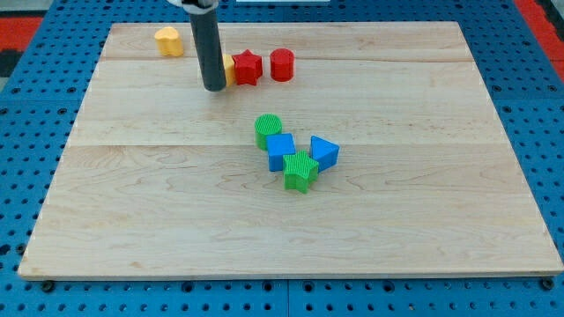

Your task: Push the yellow heart towards top left of the yellow hexagon

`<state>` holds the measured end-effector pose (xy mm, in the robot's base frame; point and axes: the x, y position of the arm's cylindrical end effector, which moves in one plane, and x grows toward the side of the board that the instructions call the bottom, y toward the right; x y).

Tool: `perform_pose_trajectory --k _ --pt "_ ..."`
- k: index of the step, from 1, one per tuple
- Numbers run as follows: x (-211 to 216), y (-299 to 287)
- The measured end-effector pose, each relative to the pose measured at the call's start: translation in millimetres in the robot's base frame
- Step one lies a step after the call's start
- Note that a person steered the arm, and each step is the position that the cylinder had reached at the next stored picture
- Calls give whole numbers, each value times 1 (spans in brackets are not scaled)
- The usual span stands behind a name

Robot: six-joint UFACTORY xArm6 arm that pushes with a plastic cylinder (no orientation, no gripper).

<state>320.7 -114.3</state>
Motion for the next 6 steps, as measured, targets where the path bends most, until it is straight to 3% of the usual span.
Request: perform_pose_trajectory --k 1,2,3,4,5,6 --pt "4 -46" --pt "-26 -159" --pt "-87 -171" --pt "-115 -106" --pt "-79 -50" --pt "-77 -35"
